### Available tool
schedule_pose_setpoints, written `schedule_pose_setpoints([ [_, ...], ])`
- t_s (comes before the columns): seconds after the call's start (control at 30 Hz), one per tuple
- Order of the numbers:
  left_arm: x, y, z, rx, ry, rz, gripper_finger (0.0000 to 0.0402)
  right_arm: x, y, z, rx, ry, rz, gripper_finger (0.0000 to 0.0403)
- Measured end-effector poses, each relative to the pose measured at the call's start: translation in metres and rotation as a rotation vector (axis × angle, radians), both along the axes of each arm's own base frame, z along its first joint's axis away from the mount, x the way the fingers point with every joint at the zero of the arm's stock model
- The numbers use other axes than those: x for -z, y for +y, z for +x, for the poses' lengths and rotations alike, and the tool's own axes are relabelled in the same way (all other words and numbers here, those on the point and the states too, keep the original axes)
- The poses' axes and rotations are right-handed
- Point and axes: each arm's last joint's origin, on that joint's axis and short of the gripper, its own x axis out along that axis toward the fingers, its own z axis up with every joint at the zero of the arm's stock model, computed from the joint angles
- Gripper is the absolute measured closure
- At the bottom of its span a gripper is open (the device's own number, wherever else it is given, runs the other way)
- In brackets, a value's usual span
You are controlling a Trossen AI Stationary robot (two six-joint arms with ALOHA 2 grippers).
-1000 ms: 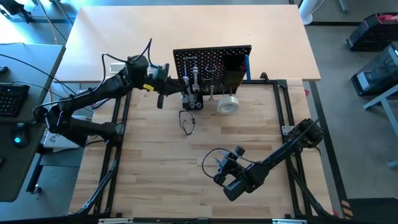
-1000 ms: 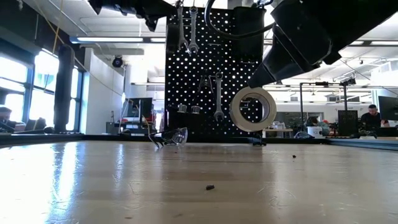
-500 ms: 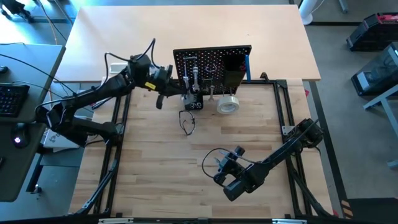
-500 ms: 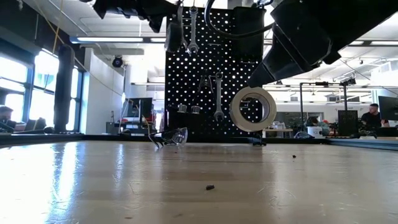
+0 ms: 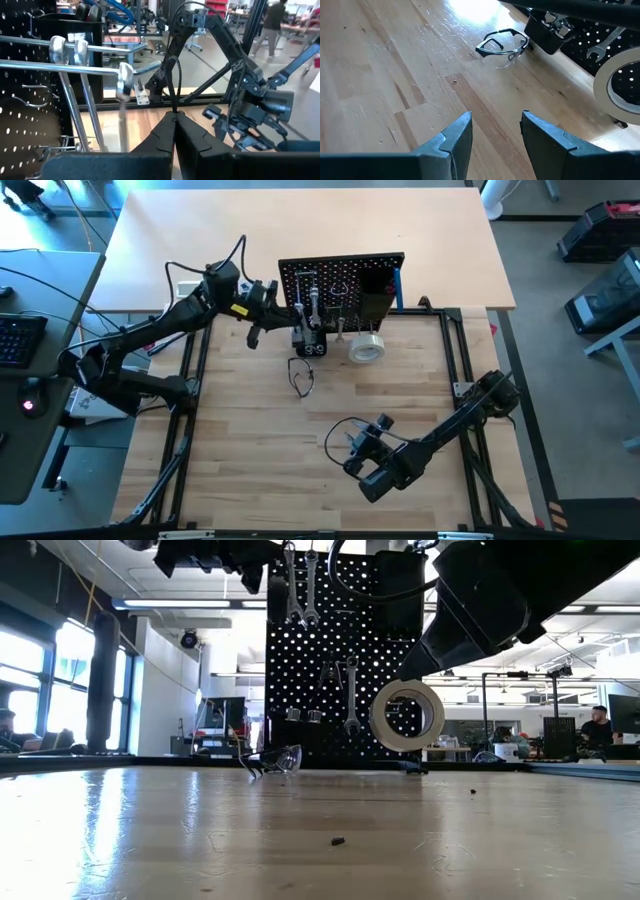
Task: Hang tools onto peg board
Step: Hang the black tape measure on the pegboard
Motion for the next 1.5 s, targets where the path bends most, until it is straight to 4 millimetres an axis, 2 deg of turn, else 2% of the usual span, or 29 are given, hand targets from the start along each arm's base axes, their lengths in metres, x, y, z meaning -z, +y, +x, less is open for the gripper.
schedule_pose_setpoints([
  [0.27, 0.005, 0.005, 0.008, 0.036, -0.013, -0.025, 0.0401, 0.000, 0.000, 0.000, 0.003, -0.006, 0.001, 0.0240],
  [0.8, 0.003, 0.020, -0.004, 0.026, -0.029, -0.048, 0.0402, 0.000, 0.000, 0.000, 0.001, 0.001, -0.013, 0.0240],
  [1.5, 0.001, 0.019, -0.002, 0.092, -0.042, -0.085, 0.0401, 0.000, -0.003, 0.001, 0.014, -0.010, -0.017, 0.0240],
])
